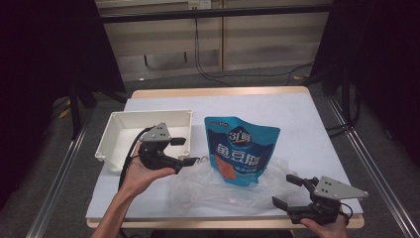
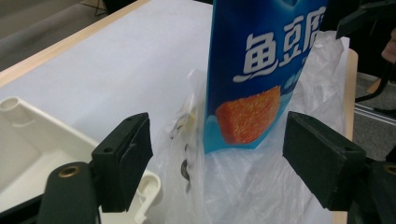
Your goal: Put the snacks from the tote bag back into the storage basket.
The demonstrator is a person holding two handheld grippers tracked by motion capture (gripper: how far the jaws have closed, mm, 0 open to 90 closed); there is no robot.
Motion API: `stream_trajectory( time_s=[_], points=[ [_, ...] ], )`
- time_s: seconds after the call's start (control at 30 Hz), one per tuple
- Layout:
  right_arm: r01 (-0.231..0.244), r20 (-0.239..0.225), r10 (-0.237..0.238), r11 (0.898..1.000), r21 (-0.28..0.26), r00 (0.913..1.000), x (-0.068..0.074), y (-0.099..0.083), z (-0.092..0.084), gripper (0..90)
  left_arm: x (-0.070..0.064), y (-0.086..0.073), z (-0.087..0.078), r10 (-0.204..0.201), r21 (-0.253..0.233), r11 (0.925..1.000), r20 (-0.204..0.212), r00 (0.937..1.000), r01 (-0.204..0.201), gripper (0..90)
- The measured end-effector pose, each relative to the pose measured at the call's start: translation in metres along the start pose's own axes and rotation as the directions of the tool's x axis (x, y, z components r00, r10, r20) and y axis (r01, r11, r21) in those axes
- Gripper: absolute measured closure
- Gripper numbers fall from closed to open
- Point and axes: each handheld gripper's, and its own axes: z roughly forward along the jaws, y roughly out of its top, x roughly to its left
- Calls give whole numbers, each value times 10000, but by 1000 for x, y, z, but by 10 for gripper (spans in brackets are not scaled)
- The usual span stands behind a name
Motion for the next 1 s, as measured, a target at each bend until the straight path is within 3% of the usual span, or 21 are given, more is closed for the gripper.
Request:
stream_trajectory(
  time_s=[0.13,0.27,0.4,0.57,0.83,0.87,1.0],
  points=[
    [56,-23,-55,9998,170,10000,-1,-2,3,172,2,14,2,63,131,9999,185,9998,-65,216],
    [57,-35,-56,9999,147,10000,-2,-1,2,178,0,24,5,387,275,9988,500,9980,-401,213],
    [20,-114,-19,9999,139,9999,-3,-1,2,184,-2,34,7,660,357,9970,672,9955,-685,315],
    [60,-142,-58,9998,163,9999,-2,-1,3,181,-2,47,9,814,411,9956,734,9940,-846,358],
    [18,-119,-16,9998,206,9999,-5,-2,3,180,2,64,13,1021,328,9937,1296,9863,-1072,483],
    [9,-132,-6,9998,210,9999,-5,-2,3,180,3,68,14,1141,373,9920,1403,9835,-1204,488],
    [-14,-123,16,9998,212,9999,-5,-2,3,180,5,74,16,1115,305,9927,1434,9834,-1170,492]
  ],
)
